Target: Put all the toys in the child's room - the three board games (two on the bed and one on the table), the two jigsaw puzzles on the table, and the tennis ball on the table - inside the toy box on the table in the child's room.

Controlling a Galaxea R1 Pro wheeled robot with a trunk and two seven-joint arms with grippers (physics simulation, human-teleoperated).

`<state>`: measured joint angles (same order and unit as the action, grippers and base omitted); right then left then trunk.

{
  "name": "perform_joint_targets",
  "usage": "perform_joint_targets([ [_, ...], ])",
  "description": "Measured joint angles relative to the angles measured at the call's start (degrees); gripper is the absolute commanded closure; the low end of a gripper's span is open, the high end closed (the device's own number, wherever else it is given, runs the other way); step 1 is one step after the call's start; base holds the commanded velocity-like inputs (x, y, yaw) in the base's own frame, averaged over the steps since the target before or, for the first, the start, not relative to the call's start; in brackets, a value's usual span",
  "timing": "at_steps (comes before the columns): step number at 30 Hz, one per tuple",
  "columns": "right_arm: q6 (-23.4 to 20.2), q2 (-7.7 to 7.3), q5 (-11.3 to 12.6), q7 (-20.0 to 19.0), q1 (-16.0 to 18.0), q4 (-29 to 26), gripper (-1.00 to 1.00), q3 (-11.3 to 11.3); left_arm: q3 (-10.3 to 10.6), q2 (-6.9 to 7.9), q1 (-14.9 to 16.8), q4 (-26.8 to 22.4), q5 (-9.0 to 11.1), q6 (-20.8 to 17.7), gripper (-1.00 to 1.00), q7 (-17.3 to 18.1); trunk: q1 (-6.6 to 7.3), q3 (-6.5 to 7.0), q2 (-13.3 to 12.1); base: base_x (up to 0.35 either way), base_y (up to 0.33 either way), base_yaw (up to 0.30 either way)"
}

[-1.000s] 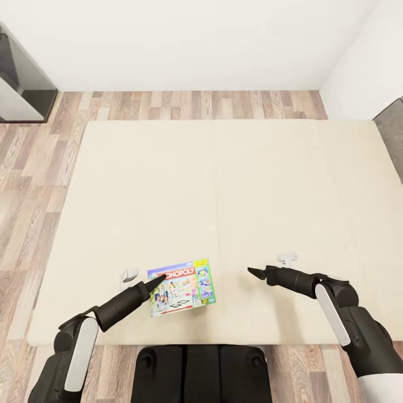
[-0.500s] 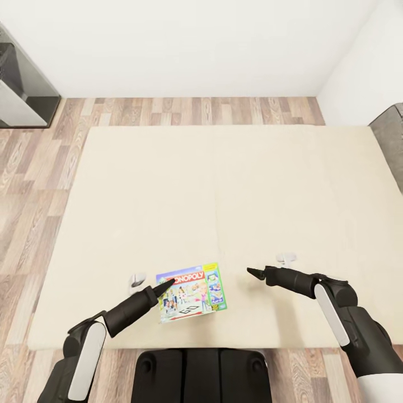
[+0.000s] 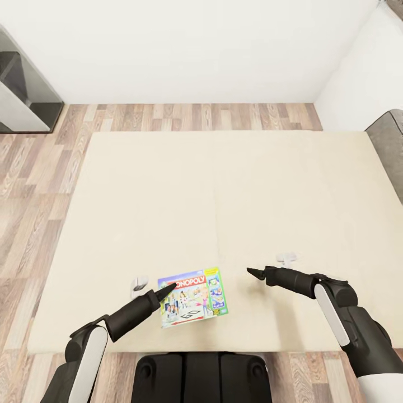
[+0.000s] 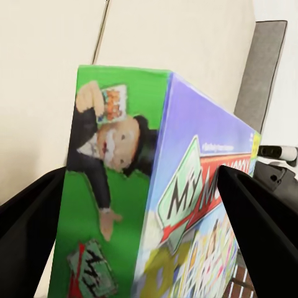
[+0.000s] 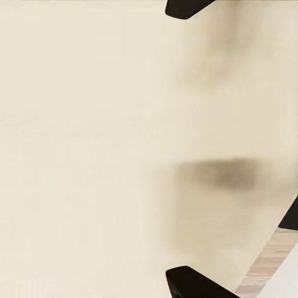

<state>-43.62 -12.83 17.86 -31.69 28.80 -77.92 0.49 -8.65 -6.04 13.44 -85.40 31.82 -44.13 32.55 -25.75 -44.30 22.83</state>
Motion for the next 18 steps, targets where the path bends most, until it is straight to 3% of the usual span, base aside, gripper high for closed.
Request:
perform_joint_targets([
  [18,0.00,-0.09,-0.04,0.00,0.00,0.00,-1.00,-0.08,0.01,0.43,-0.44,0.50,0.03,0.98,1.00,0.31,0.00,1.70,0.00,0.000,0.000,0.000],
])
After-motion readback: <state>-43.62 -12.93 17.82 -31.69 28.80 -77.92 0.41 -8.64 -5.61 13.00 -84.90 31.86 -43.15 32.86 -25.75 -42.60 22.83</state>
